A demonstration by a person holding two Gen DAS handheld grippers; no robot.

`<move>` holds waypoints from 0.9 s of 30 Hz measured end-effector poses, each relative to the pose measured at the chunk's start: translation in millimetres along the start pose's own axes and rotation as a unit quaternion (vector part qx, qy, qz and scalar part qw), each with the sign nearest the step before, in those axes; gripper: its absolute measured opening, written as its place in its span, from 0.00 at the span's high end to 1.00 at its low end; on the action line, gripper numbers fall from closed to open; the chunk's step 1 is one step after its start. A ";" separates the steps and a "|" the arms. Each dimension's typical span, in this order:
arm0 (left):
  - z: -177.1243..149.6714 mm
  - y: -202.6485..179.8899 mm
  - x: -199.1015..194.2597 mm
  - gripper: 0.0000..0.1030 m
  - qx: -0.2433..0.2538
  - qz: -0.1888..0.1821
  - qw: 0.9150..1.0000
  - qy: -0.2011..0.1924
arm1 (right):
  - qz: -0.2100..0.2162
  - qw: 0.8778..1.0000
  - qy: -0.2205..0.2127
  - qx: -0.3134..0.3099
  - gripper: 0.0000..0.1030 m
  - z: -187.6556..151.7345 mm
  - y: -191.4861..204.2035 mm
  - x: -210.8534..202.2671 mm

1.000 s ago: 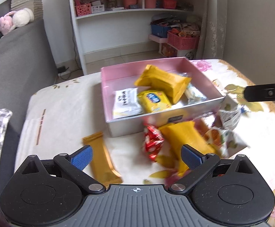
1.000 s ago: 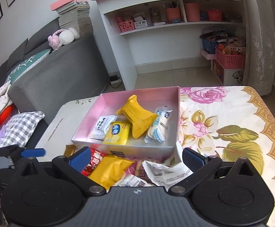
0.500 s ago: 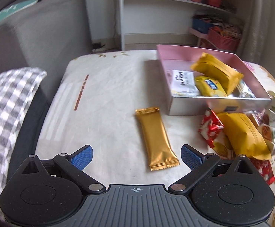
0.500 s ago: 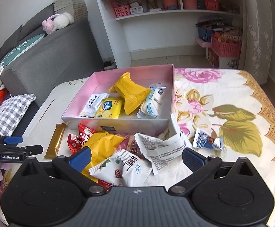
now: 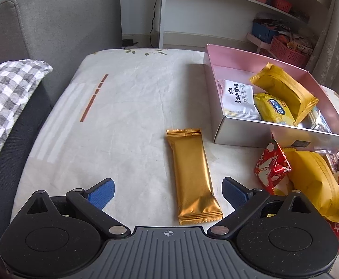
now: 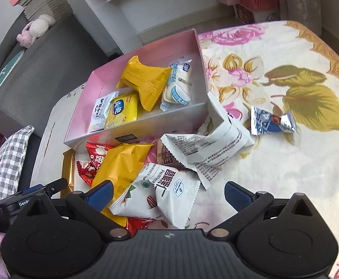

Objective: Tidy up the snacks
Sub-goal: 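Move both tools back over the remaining snacks beside the box, then grasp the gold bar with the left gripper while the right grasps a white printed packet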

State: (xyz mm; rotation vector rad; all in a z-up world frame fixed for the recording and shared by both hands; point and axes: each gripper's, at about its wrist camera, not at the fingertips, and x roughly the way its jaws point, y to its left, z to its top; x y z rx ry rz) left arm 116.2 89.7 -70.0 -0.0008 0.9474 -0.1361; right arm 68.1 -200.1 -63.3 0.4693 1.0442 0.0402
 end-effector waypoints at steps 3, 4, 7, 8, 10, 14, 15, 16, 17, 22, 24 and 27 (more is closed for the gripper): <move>-0.5 -3.1 7.4 0.05 -0.001 0.005 1.000 0.005 | 0.005 0.999 0.022 0.028 0.12 0.5 -3.7 9.4; -0.8 -4.1 9.6 0.05 -0.001 0.004 1.000 0.009 | 0.006 0.999 0.029 0.036 0.15 0.3 -4.2 12.7; -1.8 -10.7 12.6 0.06 0.015 0.012 1.000 0.009 | 0.004 0.999 0.031 0.041 0.18 0.1 -3.7 16.0; -2.1 -12.9 12.8 0.07 0.022 0.015 1.000 0.008 | 0.004 0.999 0.031 0.038 0.23 0.9 -2.4 15.8; -2.3 -15.3 12.4 0.08 0.028 0.015 0.999 0.005 | 0.009 0.999 0.033 0.039 0.32 0.7 -1.3 16.3; -1.1 -17.5 11.0 0.16 0.028 0.015 1.000 0.003 | 0.019 0.998 0.040 0.046 0.45 1.4 0.4 17.3; -0.7 -18.1 10.3 0.18 0.028 0.015 1.000 0.003 | 0.019 0.998 0.042 0.044 0.46 1.9 2.2 17.9; -0.5 -18.9 9.5 0.22 0.029 0.014 0.999 0.002 | 0.017 0.998 0.042 0.043 0.47 1.3 3.2 17.8; -0.3 -19.5 8.6 0.28 0.030 0.014 0.999 0.001 | 0.016 0.998 0.042 0.041 0.48 1.0 4.0 17.7; 0.6 -21.7 4.4 0.53 0.035 0.010 0.999 -0.001 | 0.014 0.998 0.045 0.035 0.50 1.1 4.8 16.2; 1.3 -22.3 3.2 0.65 0.036 0.008 0.999 -0.001 | 0.014 0.998 0.047 0.034 0.52 0.7 5.0 15.8; 2.0 -21.9 2.3 0.71 0.034 0.006 0.999 0.002 | 0.015 0.998 0.050 0.031 0.54 1.3 5.0 15.3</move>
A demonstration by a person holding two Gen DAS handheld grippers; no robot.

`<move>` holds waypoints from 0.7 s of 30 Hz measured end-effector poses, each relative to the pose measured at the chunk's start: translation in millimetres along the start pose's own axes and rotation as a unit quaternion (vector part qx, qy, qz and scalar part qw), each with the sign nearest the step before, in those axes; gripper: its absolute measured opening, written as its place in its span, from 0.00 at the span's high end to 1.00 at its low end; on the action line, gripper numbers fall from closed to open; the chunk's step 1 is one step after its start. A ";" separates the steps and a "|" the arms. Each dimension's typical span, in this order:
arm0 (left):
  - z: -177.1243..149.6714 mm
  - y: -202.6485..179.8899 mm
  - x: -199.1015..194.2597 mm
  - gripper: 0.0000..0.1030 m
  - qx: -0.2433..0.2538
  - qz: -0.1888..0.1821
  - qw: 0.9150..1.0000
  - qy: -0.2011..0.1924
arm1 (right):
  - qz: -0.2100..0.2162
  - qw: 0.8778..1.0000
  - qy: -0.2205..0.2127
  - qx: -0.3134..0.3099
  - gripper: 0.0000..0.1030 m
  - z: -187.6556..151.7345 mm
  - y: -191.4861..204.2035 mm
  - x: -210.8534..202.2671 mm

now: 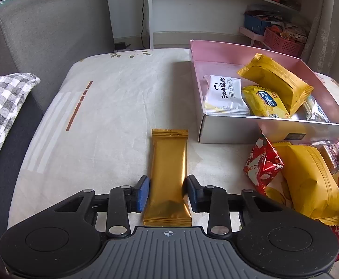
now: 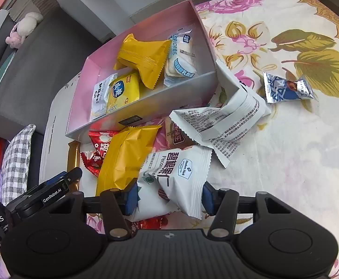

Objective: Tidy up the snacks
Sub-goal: 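Grasp the gold bar with the left gripper while the right grasps a white printed packet, then carry both packets into the box and open both grippers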

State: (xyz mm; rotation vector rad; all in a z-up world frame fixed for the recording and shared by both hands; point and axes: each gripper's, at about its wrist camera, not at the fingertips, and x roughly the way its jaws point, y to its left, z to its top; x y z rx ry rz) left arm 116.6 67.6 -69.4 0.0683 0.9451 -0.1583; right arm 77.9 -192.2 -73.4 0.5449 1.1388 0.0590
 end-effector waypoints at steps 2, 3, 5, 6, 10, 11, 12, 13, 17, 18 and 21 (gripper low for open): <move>0.7 1.4 -0.3 0.73 -0.004 -0.003 1.000 0.002 | -0.001 1.000 0.001 -0.001 0.55 -0.3 0.0 -0.7; 1.2 2.8 -0.7 0.74 -0.009 -0.006 1.000 0.003 | -0.001 1.000 0.002 0.000 0.55 -0.3 -0.4 -0.8; 2.0 5.8 -1.5 0.74 -0.020 -0.015 1.000 0.007 | 0.001 1.000 0.003 0.003 0.55 -0.1 -1.7 -1.7; 2.5 7.6 -1.8 0.74 -0.027 -0.021 0.999 0.009 | 0.003 1.000 0.004 0.005 0.55 0.3 -2.2 -2.1; 4.4 12.5 -4.9 0.74 -0.048 -0.038 0.998 0.017 | 0.014 1.000 0.003 0.014 0.56 1.1 -4.4 -7.2; 5.2 13.8 -6.5 0.74 -0.054 -0.042 0.998 0.017 | 0.019 1.000 0.004 0.018 0.56 1.5 -5.4 -8.9; 6.1 15.2 -8.3 0.74 -0.059 -0.046 0.997 0.016 | 0.022 0.999 0.005 0.022 0.56 1.5 -6.8 -9.9; 7.1 16.7 -10.4 0.74 -0.064 -0.051 0.997 0.015 | 0.025 0.999 0.005 0.025 0.56 1.9 -8.0 -11.4; 10.8 21.8 -18.6 0.74 -0.081 -0.068 0.994 0.013 | 0.037 0.999 0.003 0.035 0.56 3.3 -11.3 -18.3; 11.7 22.9 -20.7 0.74 -0.086 -0.072 0.994 0.012 | 0.041 0.998 0.003 0.040 0.56 3.7 -11.8 -19.9; 14.1 26.1 -25.7 0.74 -0.096 -0.084 0.992 0.009 | 0.051 0.998 0.003 0.048 0.56 4.3 -13.5 -24.2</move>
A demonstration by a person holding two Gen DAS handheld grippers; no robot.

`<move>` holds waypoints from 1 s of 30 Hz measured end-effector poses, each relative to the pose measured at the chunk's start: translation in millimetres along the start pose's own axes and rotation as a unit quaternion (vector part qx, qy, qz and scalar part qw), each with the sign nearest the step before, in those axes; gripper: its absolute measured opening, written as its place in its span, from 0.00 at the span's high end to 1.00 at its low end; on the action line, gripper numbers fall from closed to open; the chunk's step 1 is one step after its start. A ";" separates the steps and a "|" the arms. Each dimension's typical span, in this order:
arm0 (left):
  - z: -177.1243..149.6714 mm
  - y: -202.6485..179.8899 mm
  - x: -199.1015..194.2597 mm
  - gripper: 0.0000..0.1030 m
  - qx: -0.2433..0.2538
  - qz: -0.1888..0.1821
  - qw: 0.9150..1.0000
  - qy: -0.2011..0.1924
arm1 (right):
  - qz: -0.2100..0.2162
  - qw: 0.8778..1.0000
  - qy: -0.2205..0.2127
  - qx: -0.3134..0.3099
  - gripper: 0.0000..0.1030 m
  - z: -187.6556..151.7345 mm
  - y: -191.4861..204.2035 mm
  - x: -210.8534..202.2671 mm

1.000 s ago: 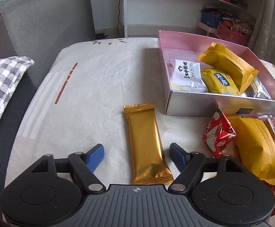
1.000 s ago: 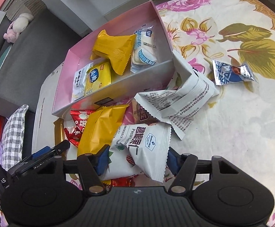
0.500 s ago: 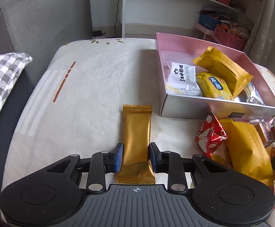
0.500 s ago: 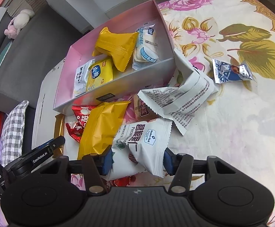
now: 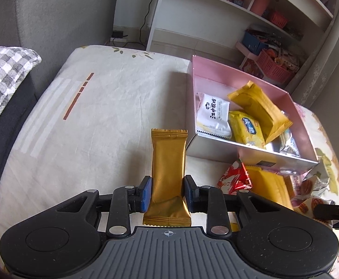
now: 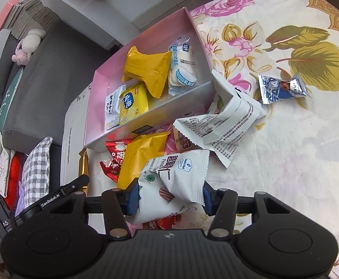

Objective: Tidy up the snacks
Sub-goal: 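Carry both packets into the box and open both grippers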

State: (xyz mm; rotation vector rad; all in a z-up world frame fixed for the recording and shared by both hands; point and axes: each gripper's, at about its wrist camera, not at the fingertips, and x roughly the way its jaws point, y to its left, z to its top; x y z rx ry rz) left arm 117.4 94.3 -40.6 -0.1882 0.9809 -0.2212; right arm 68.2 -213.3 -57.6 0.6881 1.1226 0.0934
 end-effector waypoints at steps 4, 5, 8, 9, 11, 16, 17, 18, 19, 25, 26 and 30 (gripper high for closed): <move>3.7 -0.1 -7.5 0.74 -0.006 -0.011 1.000 -0.006 | 0.009 1.000 -0.004 0.003 0.56 0.8 1.1 -6.6; 4.6 -0.5 -9.8 0.74 -0.007 -0.014 1.000 -0.008 | 0.012 1.000 -0.005 0.005 0.56 1.4 1.2 -8.6; 7.5 -1.7 -16.7 0.74 -0.010 -0.022 1.000 -0.017 | 0.023 1.000 -0.013 0.008 0.56 3.6 3.4 -15.3; 8.6 -1.8 -18.9 0.74 -0.011 -0.024 0.999 -0.020 | 0.027 0.999 -0.018 0.008 0.56 5.1 4.4 -18.3; 10.7 -2.2 -22.4 0.74 -0.014 -0.028 0.999 -0.025 | 0.037 0.999 -0.024 0.011 0.56 7.9 5.6 -23.5; 18.0 -7.7 -26.1 0.74 -0.018 -0.037 0.999 -0.034 | 0.053 0.997 -0.044 0.023 0.56 18.3 7.9 -33.9; 19.4 -9.5 -26.3 0.74 -0.019 -0.038 0.998 -0.036 | 0.056 0.997 -0.049 0.028 0.56 21.2 7.6 -35.5; 21.0 -12.0 -26.3 0.74 -0.019 -0.039 0.998 -0.039 | 0.060 0.996 -0.053 0.033 0.56 24.2 7.3 -36.8; 22.7 -14.7 -26.4 0.74 -0.020 -0.039 0.998 -0.042 | 0.063 0.996 -0.058 0.037 0.56 27.1 7.5 -37.8; 31.9 -36.5 -23.3 0.74 -0.014 -0.044 0.997 -0.058 | 0.076 0.993 -0.081 0.042 0.56 45.3 14.1 -34.3; 33.4 -40.2 -22.0 0.74 -0.012 -0.044 0.997 -0.060 | 0.076 0.993 -0.084 0.042 0.56 48.3 14.8 -32.1; 39.9 -54.0 -12.6 0.74 -0.004 -0.047 0.997 -0.067 | 0.077 0.991 -0.099 0.041 0.56 59.7 15.5 -20.3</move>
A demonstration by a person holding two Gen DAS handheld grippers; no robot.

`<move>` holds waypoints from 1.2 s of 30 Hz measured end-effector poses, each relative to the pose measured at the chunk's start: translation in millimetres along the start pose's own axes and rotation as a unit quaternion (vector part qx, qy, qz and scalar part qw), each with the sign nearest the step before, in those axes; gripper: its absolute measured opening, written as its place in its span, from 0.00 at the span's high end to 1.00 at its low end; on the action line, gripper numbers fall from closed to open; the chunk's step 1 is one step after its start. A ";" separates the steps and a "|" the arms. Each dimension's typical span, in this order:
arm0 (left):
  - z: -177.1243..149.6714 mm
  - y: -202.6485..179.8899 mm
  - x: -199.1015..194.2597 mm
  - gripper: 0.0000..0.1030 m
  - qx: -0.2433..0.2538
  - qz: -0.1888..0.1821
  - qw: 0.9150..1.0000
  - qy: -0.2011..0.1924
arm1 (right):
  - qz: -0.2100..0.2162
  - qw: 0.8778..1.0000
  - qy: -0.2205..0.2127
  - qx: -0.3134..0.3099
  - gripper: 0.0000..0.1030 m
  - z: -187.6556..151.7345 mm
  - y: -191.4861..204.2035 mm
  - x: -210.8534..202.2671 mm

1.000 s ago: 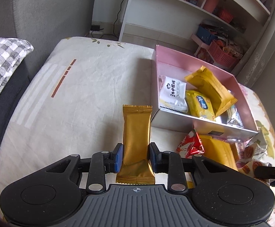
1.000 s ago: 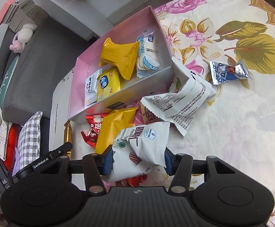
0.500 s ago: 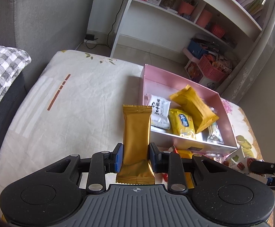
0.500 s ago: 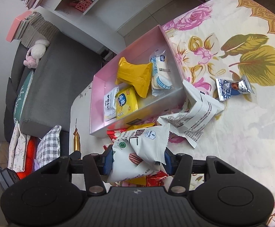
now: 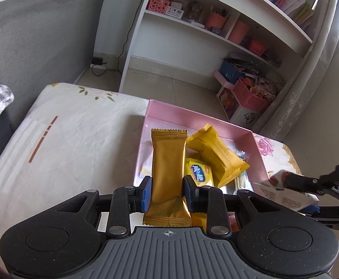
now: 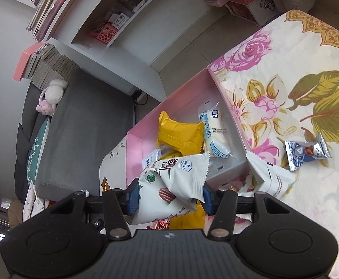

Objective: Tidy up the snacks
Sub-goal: 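Carry both packets into the box and open both grippers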

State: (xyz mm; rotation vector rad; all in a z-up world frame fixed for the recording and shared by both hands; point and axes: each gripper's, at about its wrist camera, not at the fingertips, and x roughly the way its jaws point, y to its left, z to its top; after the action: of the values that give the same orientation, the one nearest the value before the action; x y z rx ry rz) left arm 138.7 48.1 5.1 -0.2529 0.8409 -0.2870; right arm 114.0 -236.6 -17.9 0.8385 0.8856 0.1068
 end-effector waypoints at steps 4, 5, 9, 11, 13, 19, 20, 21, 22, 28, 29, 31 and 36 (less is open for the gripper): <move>4.9 -10.0 17.8 0.74 0.016 0.017 1.000 -0.006 | 0.012 1.000 -0.004 0.011 0.56 9.1 -5.6 15.7; 5.9 -10.8 22.3 0.74 0.018 0.020 1.000 -0.008 | 0.010 1.000 -0.005 0.010 0.56 11.1 -6.6 19.4; 8.9 -17.1 39.0 0.74 0.028 0.033 0.999 -0.015 | -0.014 1.000 -0.013 -0.004 0.56 14.8 -6.8 31.6; 9.2 -22.6 46.2 0.74 0.041 0.039 0.998 -0.018 | -0.025 0.999 -0.017 -0.018 0.56 16.1 -6.6 38.6; 9.2 -27.2 52.6 0.74 0.053 0.043 0.997 -0.020 | -0.036 0.999 -0.021 -0.034 0.56 16.7 -5.3 44.7; 6.0 -38.8 70.2 0.74 0.078 0.051 0.995 -0.019 | -0.059 0.993 -0.036 -0.098 0.56 15.1 3.7 57.2; 5.7 -39.5 72.8 0.74 0.078 0.051 0.995 -0.017 | -0.063 0.992 -0.038 -0.106 0.56 14.5 4.8 59.0; 4.9 -39.9 75.2 0.74 0.078 0.051 0.995 -0.016 | -0.066 0.991 -0.040 -0.112 0.56 14.0 5.5 60.5; 4.0 -40.2 77.8 0.74 0.078 0.054 0.995 -0.014 | -0.070 0.990 -0.041 -0.118 0.56 13.5 5.7 61.6; 0.3 -37.2 86.1 0.74 0.078 0.064 0.995 -0.005 | -0.076 0.986 -0.049 -0.142 0.56 11.3 8.3 63.1; -0.4 -36.9 86.0 0.74 0.079 0.063 0.995 -0.005 | -0.077 0.985 -0.050 -0.145 0.56 11.0 8.4 62.8; -1.5 -37.0 85.1 0.74 0.083 0.061 0.995 -0.006 | -0.077 0.985 -0.052 -0.148 0.53 10.4 8.9 62.1; -0.4 -38.8 88.2 0.62 0.082 0.052 0.995 0.009 | -0.065 0.988 -0.058 -0.124 0.37 13.4 4.0 57.1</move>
State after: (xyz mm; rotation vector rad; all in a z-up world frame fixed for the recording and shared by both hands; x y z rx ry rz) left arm 188.4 -18.6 -43.4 -0.0522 0.8407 -0.2600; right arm 161.7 -218.5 -47.1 0.5481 0.7961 0.0526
